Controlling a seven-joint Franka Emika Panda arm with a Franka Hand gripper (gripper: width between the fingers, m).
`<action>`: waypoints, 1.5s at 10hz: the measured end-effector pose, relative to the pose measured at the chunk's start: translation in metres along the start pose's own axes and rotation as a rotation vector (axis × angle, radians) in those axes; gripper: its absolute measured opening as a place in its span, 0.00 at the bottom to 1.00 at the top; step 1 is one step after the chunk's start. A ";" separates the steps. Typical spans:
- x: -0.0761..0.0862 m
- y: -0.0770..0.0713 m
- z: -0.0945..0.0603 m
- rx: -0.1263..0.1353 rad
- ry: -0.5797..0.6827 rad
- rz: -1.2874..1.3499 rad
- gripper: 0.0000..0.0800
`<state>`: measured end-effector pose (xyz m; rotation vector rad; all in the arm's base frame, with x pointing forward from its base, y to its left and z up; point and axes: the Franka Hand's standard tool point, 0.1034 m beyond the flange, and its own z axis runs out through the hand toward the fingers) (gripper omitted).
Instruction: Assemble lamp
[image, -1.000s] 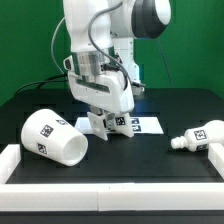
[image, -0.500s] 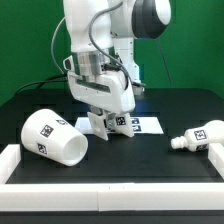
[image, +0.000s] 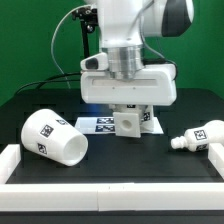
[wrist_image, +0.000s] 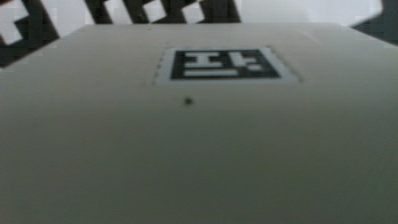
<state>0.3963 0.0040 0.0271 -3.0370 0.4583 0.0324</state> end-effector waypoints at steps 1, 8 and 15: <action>0.000 0.000 0.000 -0.001 0.000 -0.062 0.39; -0.001 -0.001 0.001 0.005 -0.030 -0.226 0.68; 0.029 -0.014 -0.024 0.067 -0.347 -0.220 0.87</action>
Offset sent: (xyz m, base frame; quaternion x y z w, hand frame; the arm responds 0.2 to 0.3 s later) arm 0.0079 -0.0091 -0.0076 -0.0187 -0.0006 -0.1920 0.9812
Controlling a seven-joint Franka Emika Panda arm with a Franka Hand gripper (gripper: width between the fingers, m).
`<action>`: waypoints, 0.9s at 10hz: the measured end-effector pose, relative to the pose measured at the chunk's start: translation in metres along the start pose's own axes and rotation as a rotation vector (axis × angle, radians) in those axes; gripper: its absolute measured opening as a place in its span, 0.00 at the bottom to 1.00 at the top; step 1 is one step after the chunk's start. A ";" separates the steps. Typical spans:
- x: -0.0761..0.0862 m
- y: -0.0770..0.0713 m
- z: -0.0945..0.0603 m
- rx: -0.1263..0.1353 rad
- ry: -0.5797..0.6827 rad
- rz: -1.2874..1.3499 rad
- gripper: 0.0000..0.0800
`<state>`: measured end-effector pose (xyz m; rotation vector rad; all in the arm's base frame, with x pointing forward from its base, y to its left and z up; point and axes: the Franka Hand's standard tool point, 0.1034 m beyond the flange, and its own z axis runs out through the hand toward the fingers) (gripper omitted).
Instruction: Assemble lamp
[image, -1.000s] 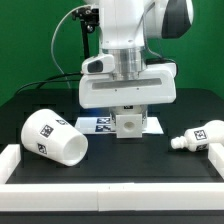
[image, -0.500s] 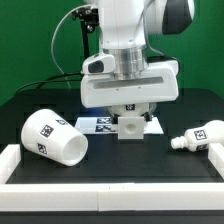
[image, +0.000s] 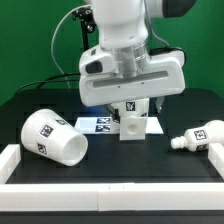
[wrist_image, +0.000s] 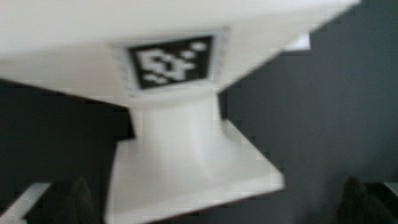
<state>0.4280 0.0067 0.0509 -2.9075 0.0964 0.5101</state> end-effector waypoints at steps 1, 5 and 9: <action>0.002 0.009 0.002 -0.001 -0.023 -0.016 0.87; -0.011 0.011 0.010 0.020 -0.229 -0.038 0.87; -0.016 0.006 -0.001 -0.095 -0.327 0.053 0.87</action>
Offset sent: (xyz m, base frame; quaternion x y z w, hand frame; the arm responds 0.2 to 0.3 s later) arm 0.0000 0.0000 0.0000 0.0000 -0.1296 0.0000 0.9916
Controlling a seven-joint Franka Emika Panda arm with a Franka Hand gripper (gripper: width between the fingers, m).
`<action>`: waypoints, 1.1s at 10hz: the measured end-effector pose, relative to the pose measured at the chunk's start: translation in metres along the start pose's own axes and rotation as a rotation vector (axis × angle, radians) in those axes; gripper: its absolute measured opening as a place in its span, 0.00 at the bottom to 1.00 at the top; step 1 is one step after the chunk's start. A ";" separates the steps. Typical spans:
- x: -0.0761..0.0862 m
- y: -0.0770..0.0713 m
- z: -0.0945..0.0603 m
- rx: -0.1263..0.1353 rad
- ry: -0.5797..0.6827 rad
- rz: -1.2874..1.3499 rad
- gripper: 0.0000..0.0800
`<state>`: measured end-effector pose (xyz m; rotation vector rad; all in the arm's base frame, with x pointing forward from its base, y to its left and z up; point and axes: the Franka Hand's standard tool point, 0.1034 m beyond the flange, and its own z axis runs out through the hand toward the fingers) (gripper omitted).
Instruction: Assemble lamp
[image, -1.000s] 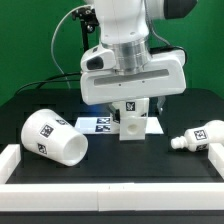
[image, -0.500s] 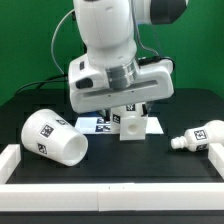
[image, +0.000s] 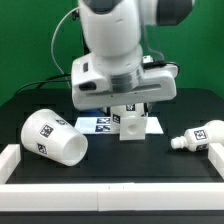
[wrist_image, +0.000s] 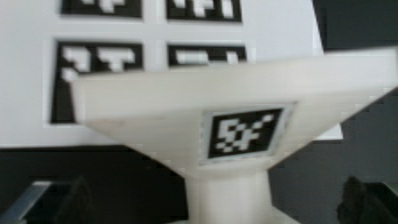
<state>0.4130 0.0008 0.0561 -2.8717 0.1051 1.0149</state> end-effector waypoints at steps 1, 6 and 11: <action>0.005 -0.010 -0.005 -0.045 -0.035 0.055 0.87; 0.014 -0.015 -0.002 -0.052 -0.044 0.090 0.87; 0.017 -0.010 -0.010 -0.061 -0.314 0.097 0.87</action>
Offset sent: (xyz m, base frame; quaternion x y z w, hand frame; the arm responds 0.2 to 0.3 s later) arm 0.0000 0.0000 0.0000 0.0000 0.0000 0.0000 1.0000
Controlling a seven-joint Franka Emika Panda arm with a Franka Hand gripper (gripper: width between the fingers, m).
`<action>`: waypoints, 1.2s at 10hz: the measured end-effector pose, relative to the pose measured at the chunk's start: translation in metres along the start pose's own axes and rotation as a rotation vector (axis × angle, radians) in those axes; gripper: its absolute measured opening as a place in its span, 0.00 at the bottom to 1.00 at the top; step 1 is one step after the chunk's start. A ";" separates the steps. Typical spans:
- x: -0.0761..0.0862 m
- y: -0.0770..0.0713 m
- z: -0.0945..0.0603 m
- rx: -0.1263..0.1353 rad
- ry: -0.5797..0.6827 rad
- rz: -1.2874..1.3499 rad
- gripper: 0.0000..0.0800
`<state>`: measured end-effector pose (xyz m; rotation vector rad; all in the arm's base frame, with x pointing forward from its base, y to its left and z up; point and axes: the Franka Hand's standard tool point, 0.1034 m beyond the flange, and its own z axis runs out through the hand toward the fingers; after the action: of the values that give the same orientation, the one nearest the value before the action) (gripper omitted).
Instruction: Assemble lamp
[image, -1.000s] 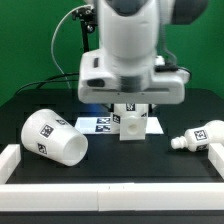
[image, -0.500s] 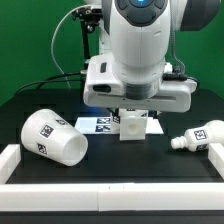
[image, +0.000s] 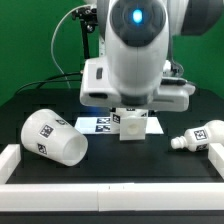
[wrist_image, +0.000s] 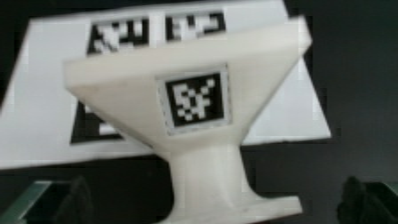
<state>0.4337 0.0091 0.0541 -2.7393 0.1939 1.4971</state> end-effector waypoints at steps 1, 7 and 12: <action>0.000 0.001 0.002 -0.006 -0.064 0.002 0.87; 0.011 0.002 0.027 -0.011 -0.098 0.005 0.87; 0.022 0.001 0.047 -0.021 -0.112 0.018 0.87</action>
Offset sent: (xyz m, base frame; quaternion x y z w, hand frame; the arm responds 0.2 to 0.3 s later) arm -0.0123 0.0000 -0.0127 0.0289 -0.0148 -0.0128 0.9994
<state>0.4058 0.0091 0.0099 -2.6665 0.2031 1.6609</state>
